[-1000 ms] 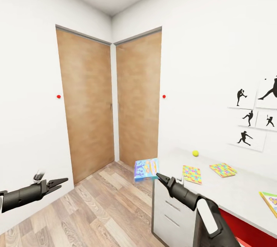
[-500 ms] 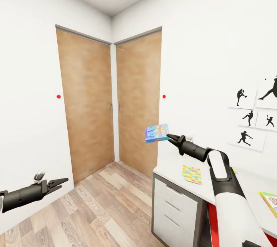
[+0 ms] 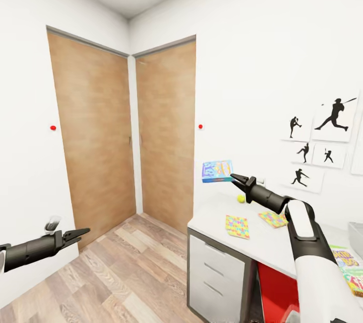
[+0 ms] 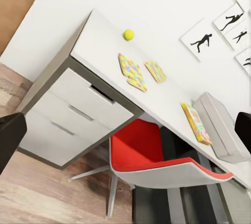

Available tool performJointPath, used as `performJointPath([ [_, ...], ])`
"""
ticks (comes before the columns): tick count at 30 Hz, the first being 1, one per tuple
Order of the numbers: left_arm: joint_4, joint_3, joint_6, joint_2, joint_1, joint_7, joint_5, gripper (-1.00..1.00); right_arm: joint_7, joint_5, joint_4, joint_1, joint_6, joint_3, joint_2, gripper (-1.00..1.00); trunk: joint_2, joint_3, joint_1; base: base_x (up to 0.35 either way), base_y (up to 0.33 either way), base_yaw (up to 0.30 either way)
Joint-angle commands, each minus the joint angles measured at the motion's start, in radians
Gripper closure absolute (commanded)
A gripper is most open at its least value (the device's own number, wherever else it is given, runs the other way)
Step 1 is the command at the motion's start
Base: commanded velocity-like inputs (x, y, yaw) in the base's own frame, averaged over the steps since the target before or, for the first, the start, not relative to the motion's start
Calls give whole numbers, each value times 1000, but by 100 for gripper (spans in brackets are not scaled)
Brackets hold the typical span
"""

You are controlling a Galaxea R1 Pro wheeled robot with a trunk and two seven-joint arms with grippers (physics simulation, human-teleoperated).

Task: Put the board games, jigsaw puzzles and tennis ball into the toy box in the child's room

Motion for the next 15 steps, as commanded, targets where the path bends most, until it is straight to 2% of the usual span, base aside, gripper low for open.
performJointPath([
  [1, -1, 2, 10, 1, 0, -5, -2, -100, 10, 0, 1, 0, 5, -3, -3, 100, 7, 3, -4, 5, 0, -278],
  [15, -3, 2, 11, 6, -1, -3, -3, -100, 10, -11, 7, 2, 5, -6, -9, 100, 105, 44, -57, 1, 0, -278],
])
